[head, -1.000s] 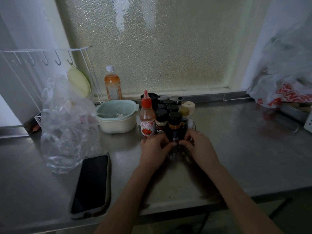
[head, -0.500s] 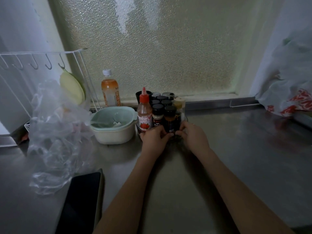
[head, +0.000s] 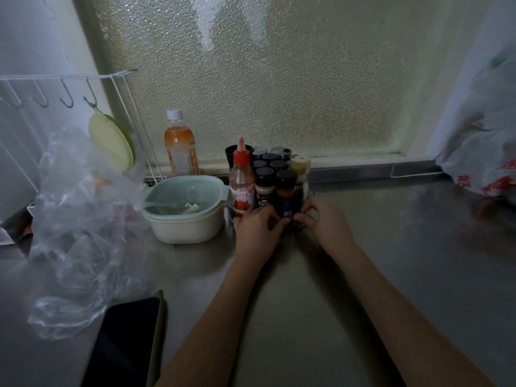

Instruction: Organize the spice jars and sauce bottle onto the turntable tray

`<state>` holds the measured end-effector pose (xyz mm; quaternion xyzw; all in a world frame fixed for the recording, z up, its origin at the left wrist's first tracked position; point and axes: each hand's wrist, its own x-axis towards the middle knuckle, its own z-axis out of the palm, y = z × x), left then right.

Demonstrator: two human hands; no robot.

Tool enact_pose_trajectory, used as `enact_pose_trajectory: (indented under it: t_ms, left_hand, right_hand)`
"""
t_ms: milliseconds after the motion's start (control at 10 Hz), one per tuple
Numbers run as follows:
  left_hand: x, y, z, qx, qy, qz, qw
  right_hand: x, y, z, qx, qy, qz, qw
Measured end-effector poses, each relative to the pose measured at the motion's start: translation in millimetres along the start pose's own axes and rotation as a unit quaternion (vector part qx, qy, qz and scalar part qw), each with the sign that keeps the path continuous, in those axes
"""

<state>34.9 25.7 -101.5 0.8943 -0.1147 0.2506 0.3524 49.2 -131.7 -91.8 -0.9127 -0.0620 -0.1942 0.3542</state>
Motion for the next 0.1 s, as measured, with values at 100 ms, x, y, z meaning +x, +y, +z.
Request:
enact_pose_trajectory:
  t_ms: [100]
  left_hand:
    - [2.3, 3.3, -5.8, -0.048, 0.031, 0.012, 0.998]
  right_hand:
    - [5.5, -1.9, -14.4, 0.068, -0.004, 0.026, 0.997]
